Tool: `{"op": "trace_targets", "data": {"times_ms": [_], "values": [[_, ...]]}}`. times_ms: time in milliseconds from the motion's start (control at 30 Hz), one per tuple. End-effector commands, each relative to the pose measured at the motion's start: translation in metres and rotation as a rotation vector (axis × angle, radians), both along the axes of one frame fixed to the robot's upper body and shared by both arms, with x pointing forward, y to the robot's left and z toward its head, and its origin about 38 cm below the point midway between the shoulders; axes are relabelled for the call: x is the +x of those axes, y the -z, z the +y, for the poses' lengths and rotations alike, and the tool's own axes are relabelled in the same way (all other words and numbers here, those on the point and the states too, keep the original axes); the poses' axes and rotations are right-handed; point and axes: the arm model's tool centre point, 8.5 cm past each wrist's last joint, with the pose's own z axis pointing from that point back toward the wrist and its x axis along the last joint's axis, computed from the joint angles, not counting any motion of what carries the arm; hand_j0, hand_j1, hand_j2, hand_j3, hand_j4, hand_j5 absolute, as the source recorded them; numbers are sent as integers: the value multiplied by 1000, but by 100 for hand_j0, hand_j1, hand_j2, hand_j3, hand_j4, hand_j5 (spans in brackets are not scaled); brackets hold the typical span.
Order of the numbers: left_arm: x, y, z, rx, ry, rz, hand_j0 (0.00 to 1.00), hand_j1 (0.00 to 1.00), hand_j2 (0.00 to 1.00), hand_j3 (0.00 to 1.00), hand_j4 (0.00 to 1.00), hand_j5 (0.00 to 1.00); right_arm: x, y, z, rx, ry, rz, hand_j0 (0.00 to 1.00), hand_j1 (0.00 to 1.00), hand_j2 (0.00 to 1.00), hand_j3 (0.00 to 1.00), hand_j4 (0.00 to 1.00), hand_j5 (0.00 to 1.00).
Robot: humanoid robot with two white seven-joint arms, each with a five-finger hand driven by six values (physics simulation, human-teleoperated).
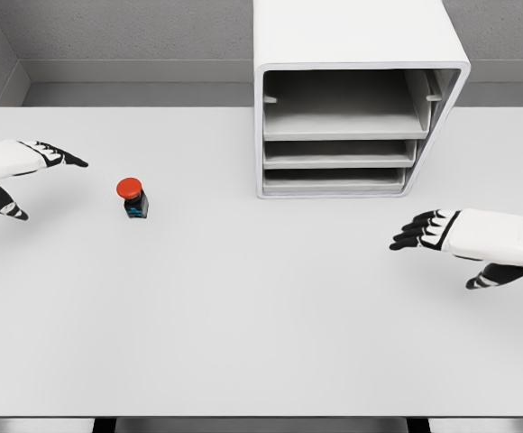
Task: Slide open multi-storey tabletop storage cabinets and put open load switch and slide close multi-storey tabletop storage cabinets
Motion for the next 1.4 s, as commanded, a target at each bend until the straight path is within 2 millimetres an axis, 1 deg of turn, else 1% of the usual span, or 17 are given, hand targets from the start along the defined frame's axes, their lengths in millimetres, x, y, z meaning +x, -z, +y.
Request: {"op": "trace_targets", "data": {"times_ms": [0, 67, 100, 167, 300, 333, 367, 433, 533, 767, 867, 967, 1000, 1133, 1233, 1333, 1367], "values": [[0, -1, 2, -2, -6, 1, 100, 100, 100, 100, 100, 100, -1, 2, 1, 5, -1, 9, 100, 100, 100, 100, 100, 100], [0, 0, 1, 4, -4, 3, 100, 100, 100, 100, 100, 100, 0, 1, 1, 4, 0, 7, 100, 100, 100, 100, 100, 100], [4, 2, -8, -3, 13, 4, 100, 100, 100, 100, 100, 100, 0, 1, 1, 4, 0, 7, 100, 100, 100, 100, 100, 100], [14, 14, -42, 6, 84, 30, 100, 100, 100, 100, 100, 100, 2, -3, 1, 4, -1, -6, 100, 100, 100, 100, 100, 100], [26, 25, -64, 8, 104, 30, 100, 100, 100, 100, 100, 100, 13, -23, 7, 20, -12, -69, 100, 100, 100, 100, 100, 100], [35, 31, -69, 10, 93, 35, 100, 100, 100, 100, 100, 100, 18, -29, 16, 31, -35, -88, 100, 100, 100, 100, 100, 100], [42, 36, -72, 21, 82, 41, 100, 100, 100, 100, 100, 100, 23, -29, 31, 37, -74, -91, 100, 100, 100, 100, 100, 100], [50, 41, -76, 18, 68, 49, 100, 100, 100, 100, 100, 100, 30, -36, 47, 46, -116, -112, 100, 100, 100, 100, 100, 100], [50, 43, -81, 21, 77, 50, 100, 100, 100, 100, 100, 100, 37, -52, 54, 59, -130, -159, 100, 100, 100, 100, 100, 100], [50, 39, -95, 21, 118, 41, 100, 100, 100, 100, 100, 100, 45, -62, 81, 84, -195, -185, 100, 100, 100, 100, 100, 100], [51, 36, -102, 24, 137, 33, 99, 99, 99, 99, 99, 99, 63, -69, 83, 93, -95, -185, 100, 100, 100, 100, 100, 100], [45, 34, -123, 35, 206, 22, 96, 96, 96, 96, 96, 96, 78, -69, 87, 96, -46, -167, 100, 100, 100, 100, 100, 100], [45, 34, -124, 37, 211, 23, 96, 96, 96, 96, 96, 96, 82, -71, 88, 103, -41, -171, 100, 100, 100, 100, 100, 100], [39, 28, -133, 40, 252, 2, 93, 93, 93, 93, 93, 93, 102, -62, 95, 97, -23, -135, 100, 100, 100, 100, 100, 100], [39, 28, -133, 41, 251, 2, 92, 92, 92, 92, 92, 92, 104, -48, 108, 85, -51, -100, 100, 100, 100, 100, 100, 100], [39, 26, -132, 42, 250, -1, 89, 89, 89, 89, 89, 89, 121, -44, 118, 89, -39, -80, 100, 100, 100, 100, 100, 100], [38, 26, -127, 49, 242, 1, 89, 89, 89, 89, 89, 89, 124, -40, 118, 84, -35, -71, 100, 100, 100, 100, 100, 100]]}}
